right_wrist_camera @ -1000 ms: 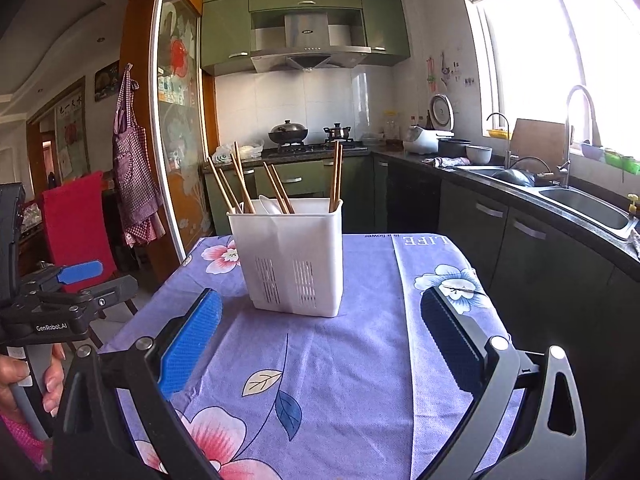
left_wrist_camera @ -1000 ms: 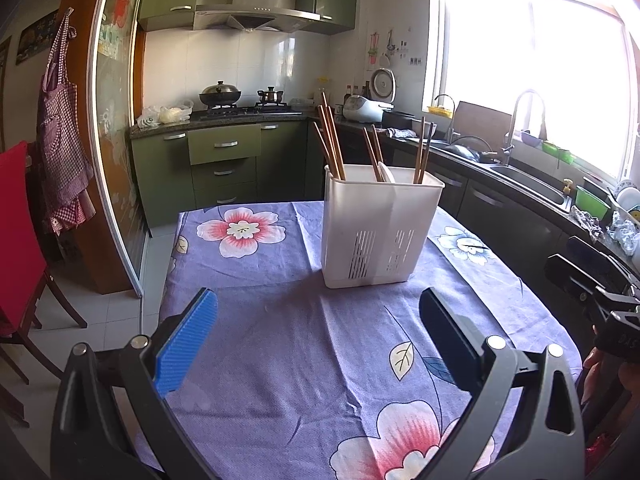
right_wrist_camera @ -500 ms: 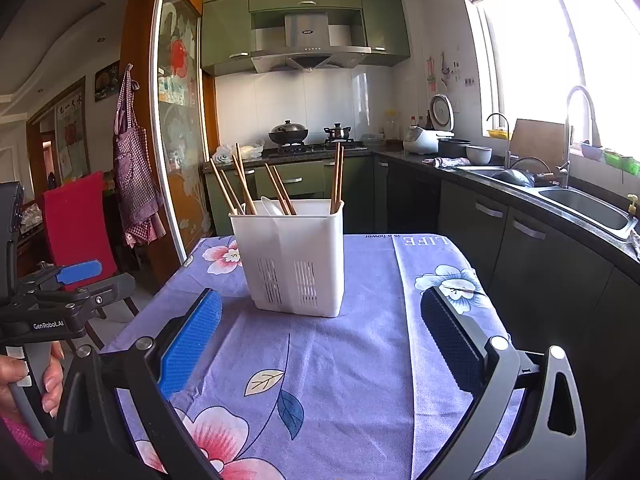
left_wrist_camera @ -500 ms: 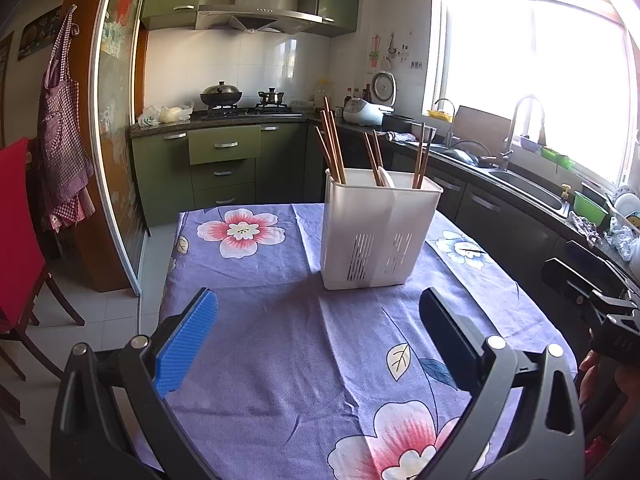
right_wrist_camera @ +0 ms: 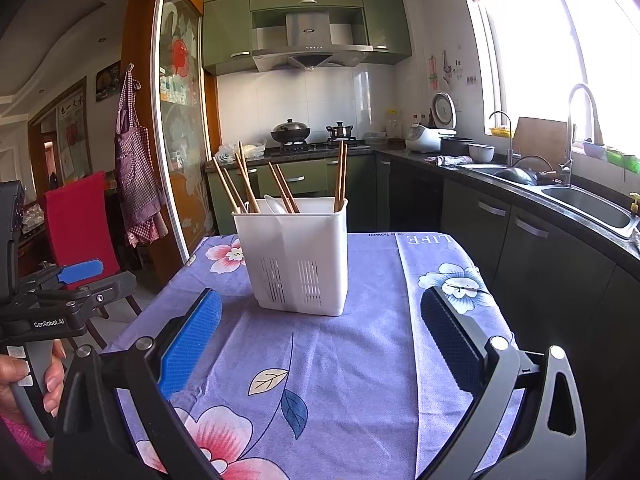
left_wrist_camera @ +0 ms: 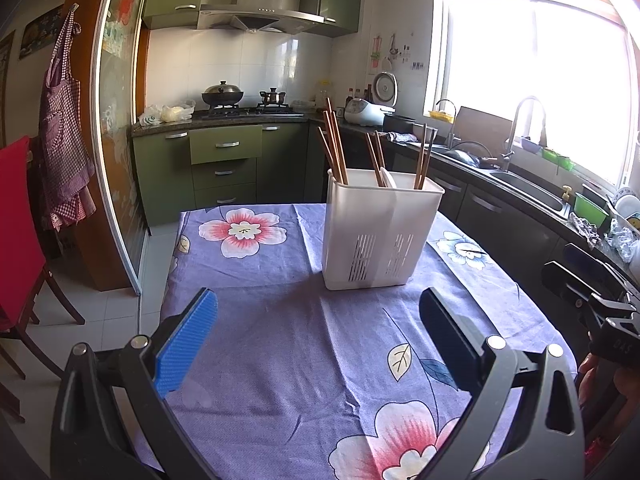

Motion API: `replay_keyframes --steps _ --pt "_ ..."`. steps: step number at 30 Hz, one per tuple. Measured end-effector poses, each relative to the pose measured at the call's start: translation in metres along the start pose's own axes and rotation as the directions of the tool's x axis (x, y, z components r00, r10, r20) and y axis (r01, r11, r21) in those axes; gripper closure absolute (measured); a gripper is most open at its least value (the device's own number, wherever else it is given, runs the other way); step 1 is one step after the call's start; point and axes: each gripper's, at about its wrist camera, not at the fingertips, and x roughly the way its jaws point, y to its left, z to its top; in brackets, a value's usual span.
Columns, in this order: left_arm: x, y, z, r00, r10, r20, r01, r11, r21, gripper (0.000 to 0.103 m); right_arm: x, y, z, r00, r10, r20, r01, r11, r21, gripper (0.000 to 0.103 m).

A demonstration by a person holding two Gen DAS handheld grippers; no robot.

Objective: Organize utensils

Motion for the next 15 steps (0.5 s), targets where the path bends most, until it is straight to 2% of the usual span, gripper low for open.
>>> replay_keyframes --steps 15 --pt "0.0014 -0.0047 0.0007 1.000 0.006 -0.006 -0.006 1.000 0.011 0.007 0.0010 -0.0004 -0.0022 1.000 0.003 -0.004 -0.003 1.000 -0.001 0.005"
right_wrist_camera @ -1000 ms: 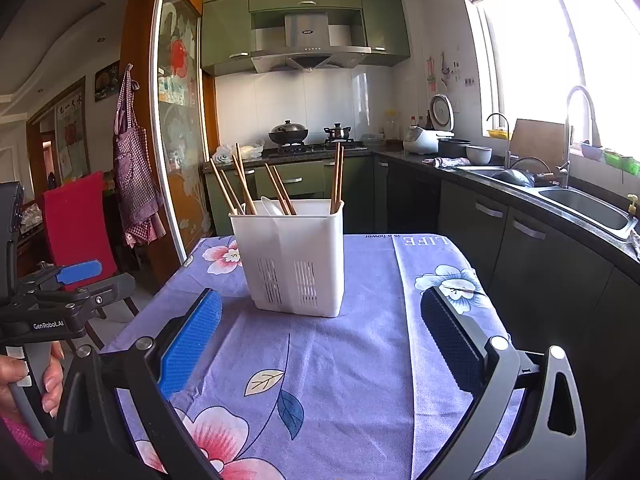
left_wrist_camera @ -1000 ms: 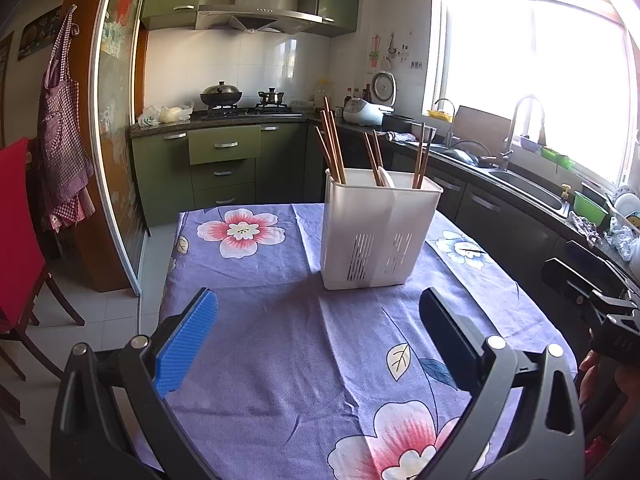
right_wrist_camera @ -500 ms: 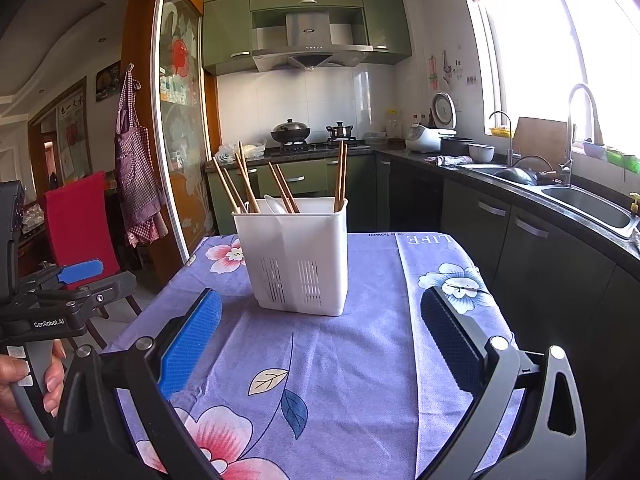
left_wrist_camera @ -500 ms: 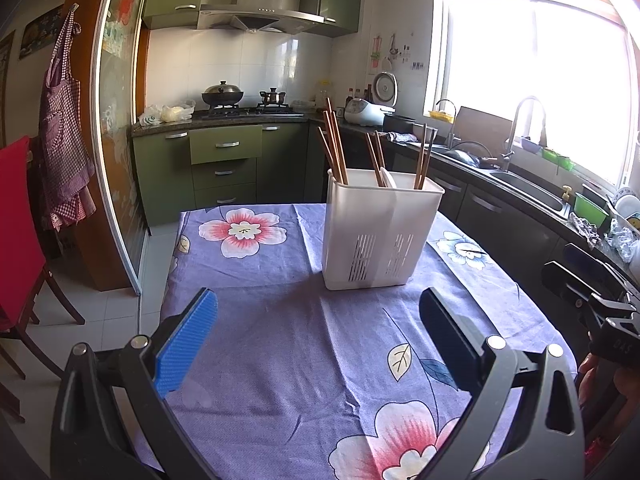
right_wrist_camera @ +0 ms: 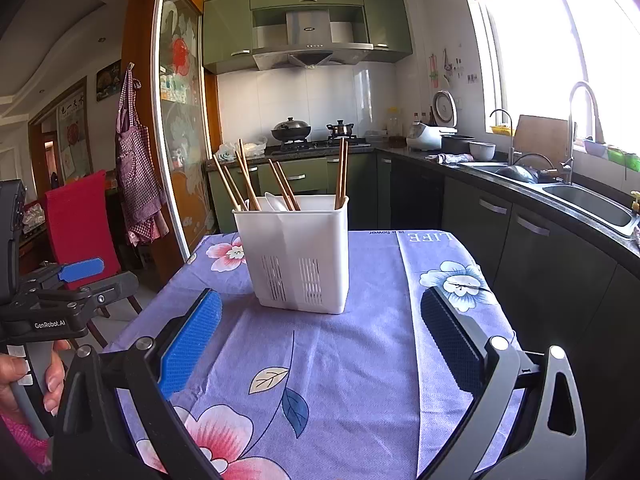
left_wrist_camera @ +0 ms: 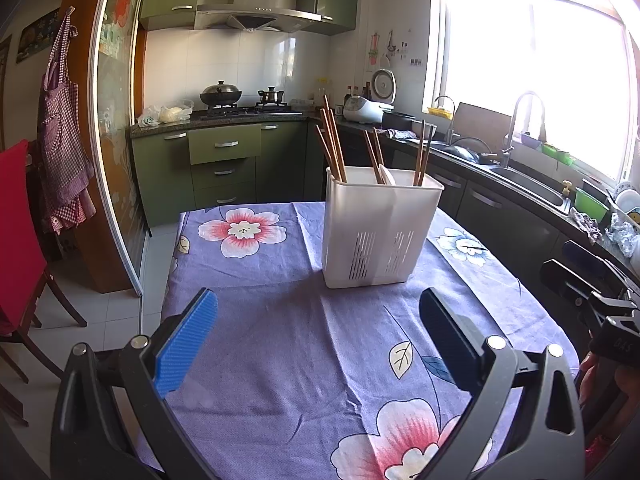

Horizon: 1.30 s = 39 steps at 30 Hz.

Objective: Organize utensils

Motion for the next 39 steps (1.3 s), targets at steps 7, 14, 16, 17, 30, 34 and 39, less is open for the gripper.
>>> replay_keyframes --steps 7,14,16,17,30,34,39 --pt "0.003 0.001 -0.001 1.000 0.006 -0.013 -0.006 1.000 0.000 0.007 0.001 0.000 -0.001 1.000 -0.001 -0.003 0.001 1.000 -0.001 0.005" --pt "0.003 0.002 -0.002 1.000 0.015 -0.006 -0.015 1.000 -0.007 0.007 0.001 0.000 -0.001 1.000 -0.003 -0.004 0.003 1.000 0.000 0.005" --pt "0.002 0.002 -0.002 1.000 0.018 -0.006 -0.018 1.000 -0.007 0.007 0.001 -0.001 -0.001 1.000 -0.002 -0.004 0.002 1.000 0.001 0.005" --pt "0.002 0.003 -0.002 1.000 0.018 -0.005 -0.018 1.000 -0.008 0.007 0.001 0.000 -0.001 1.000 -0.002 -0.004 0.002 1.000 0.000 0.005" --pt "0.006 0.003 -0.001 0.999 0.031 -0.035 -0.031 0.999 -0.014 0.007 0.003 0.001 -0.004 1.000 -0.007 -0.012 0.007 1.000 -0.002 0.005" --pt "0.008 0.003 -0.001 0.999 0.035 -0.042 -0.036 0.999 -0.011 0.007 0.003 0.001 -0.004 1.000 -0.008 -0.015 0.008 1.000 0.000 0.005" --pt "0.011 0.002 -0.001 0.998 0.021 -0.053 -0.022 1.000 -0.011 0.007 0.004 0.001 -0.004 1.000 -0.009 -0.015 0.009 1.000 0.000 0.005"
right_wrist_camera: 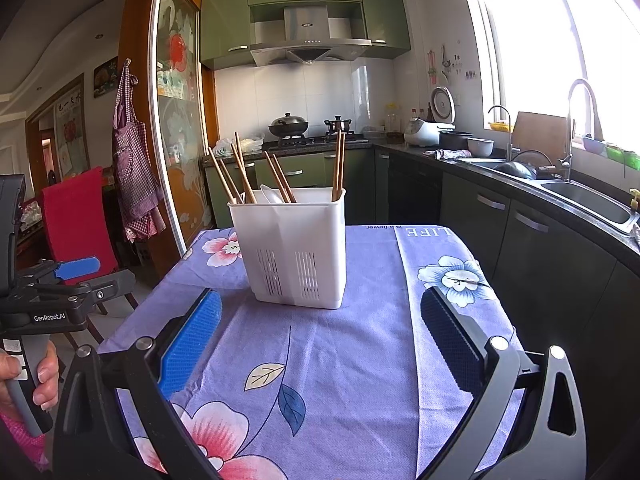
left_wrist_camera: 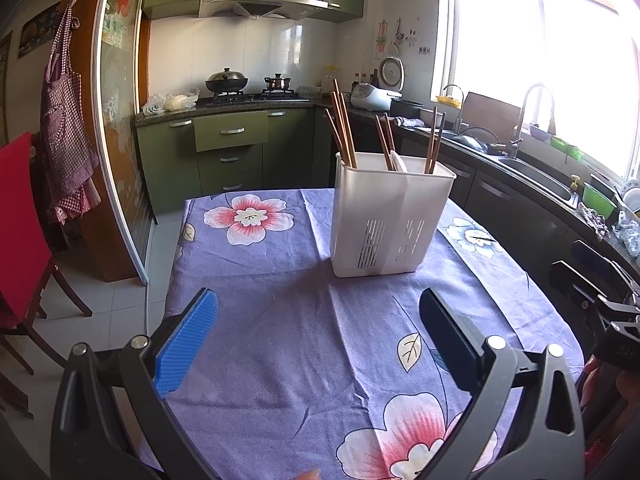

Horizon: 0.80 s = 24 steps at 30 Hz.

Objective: Organize utensils

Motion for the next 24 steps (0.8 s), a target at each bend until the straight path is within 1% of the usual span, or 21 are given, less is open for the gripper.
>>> replay_keyframes --steps 10,13,18,24 --pt "0.0039 0.0025 0.0006 1.000 -0.003 -0.016 0.003 1.000 -0.020 0.007 0.0025 -0.0012 -0.0019 1.000 -0.002 -0.005 0.002 1.000 0.003 0.005" --pt "0.0048 0.0021 0.0009 1.000 -0.001 -0.007 0.000 1.000 -0.022 0.007 0.0021 -0.0008 -0.0019 1.000 -0.003 -0.007 0.003 1.000 0.002 0.005" --pt "0.0062 0.0007 0.0014 0.999 -0.042 -0.007 0.042 0.999 -0.014 0.007 0.0042 -0.0006 -0.0014 1.000 -0.001 -0.010 0.001 1.000 0.000 0.005" --pt "0.0073 -0.0044 0.0036 1.000 -0.009 -0.010 0.009 1.000 0.013 0.007 0.0055 -0.0009 -0.0013 1.000 -0.002 -0.013 0.002 1.000 0.004 0.005"
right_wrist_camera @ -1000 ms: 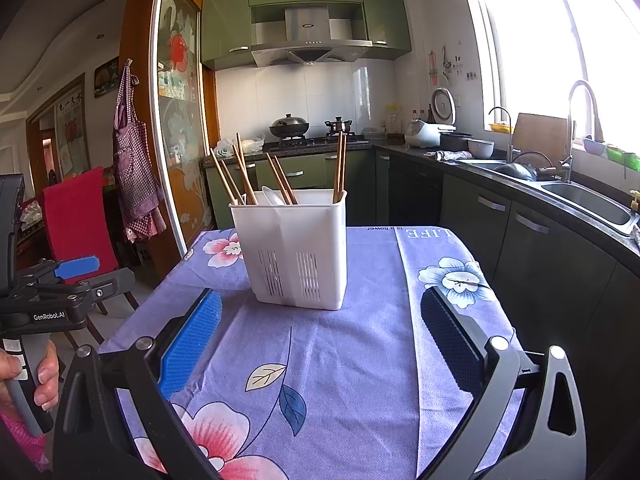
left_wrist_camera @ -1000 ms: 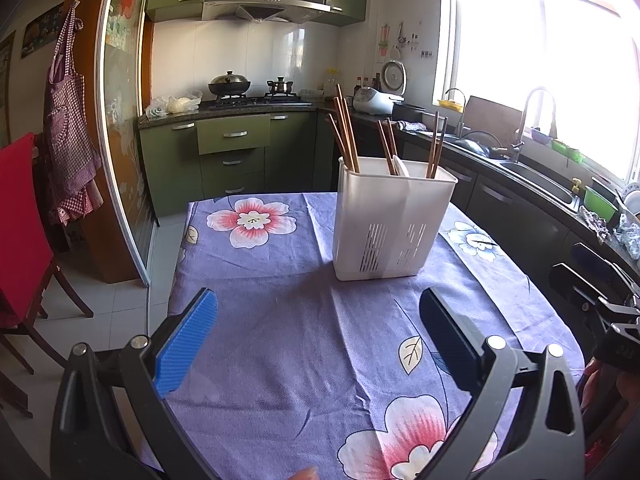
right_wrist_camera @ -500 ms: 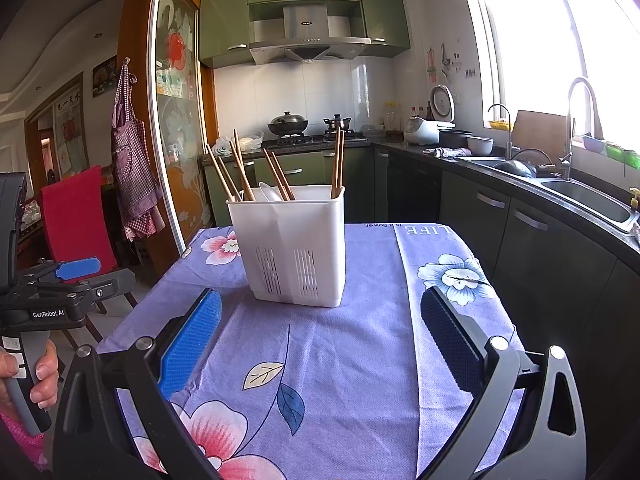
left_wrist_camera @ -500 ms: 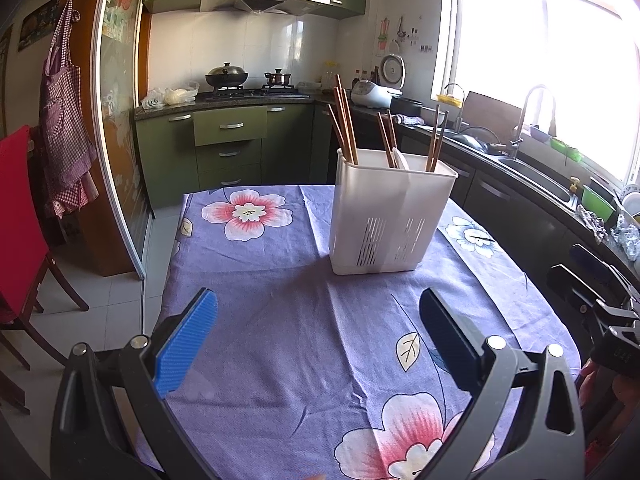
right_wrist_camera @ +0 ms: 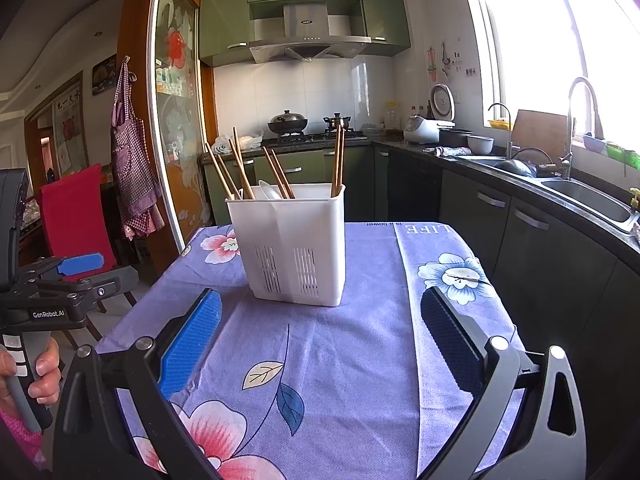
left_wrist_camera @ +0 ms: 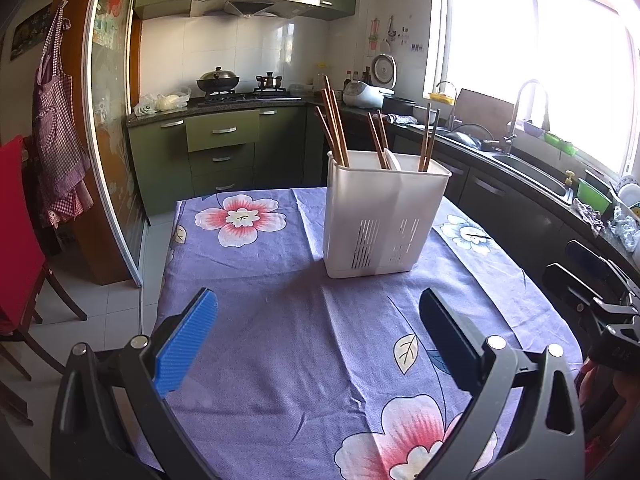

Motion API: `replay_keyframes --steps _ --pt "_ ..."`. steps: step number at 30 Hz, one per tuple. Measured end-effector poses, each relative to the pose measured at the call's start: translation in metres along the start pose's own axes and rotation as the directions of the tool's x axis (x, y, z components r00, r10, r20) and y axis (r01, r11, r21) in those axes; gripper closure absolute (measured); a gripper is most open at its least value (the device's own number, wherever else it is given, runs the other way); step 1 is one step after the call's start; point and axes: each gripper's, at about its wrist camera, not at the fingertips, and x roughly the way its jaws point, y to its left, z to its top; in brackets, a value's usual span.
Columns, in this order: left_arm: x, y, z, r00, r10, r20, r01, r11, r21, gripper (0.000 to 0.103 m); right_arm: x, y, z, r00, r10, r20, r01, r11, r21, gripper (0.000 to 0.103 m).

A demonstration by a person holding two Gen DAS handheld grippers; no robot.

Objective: Organize utensils

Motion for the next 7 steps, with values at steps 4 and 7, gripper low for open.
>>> replay_keyframes --steps 4,7 --pt "0.0021 0.0039 -0.0004 1.000 -0.003 0.001 0.003 1.000 -0.015 0.007 0.0010 -0.0010 0.0000 1.000 -0.002 -0.002 0.002 1.000 0.001 0.005" --pt "0.0075 0.0054 -0.0006 1.000 -0.002 -0.021 0.001 1.000 -0.011 0.007 0.0025 -0.0017 0.0000 1.000 -0.003 -0.004 0.003 1.000 0.003 0.005"
